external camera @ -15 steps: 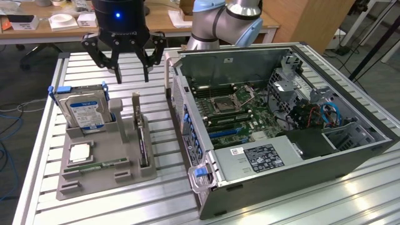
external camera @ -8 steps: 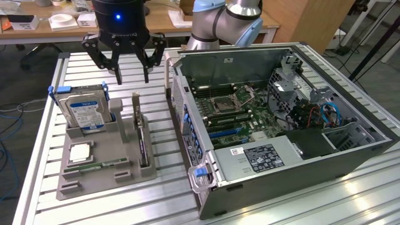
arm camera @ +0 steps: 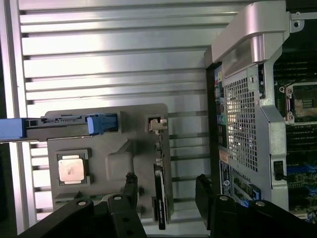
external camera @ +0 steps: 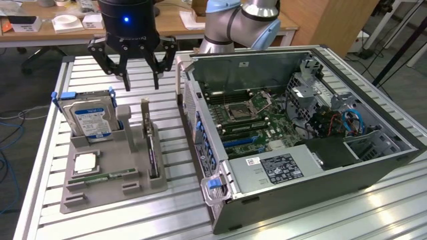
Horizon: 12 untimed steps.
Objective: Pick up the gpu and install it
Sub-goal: 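Pick up the gpu and move the gpu toward the slot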
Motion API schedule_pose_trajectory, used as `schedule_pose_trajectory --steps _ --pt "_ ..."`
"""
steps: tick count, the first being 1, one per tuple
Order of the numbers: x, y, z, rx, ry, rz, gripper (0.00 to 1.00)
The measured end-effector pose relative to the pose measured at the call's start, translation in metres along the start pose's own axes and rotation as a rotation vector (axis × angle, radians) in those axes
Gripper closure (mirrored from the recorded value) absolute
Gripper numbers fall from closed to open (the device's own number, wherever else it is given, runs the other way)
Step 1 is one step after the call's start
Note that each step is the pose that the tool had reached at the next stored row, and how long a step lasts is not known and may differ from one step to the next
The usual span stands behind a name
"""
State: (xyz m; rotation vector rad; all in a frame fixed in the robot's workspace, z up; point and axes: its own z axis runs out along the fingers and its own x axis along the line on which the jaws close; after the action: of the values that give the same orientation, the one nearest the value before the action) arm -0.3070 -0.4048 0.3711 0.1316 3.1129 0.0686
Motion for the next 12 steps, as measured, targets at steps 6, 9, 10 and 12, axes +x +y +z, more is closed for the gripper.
schedule_pose_trajectory --steps 6,9,10,12 --pt "0.0002 -0.0003 0.0026 -0.0001 -0.0001 0.000 0.41" --pt "0.0001 -0.0012 0.0042 0.0002 0.0001 0.000 0.41" --pt "0.0001 -0.0017 0.0048 0.0002 0.0001 0.000 0.41" --pt "0.0001 -0.0027 0.0062 0.0001 0.0000 0.000 0.41"
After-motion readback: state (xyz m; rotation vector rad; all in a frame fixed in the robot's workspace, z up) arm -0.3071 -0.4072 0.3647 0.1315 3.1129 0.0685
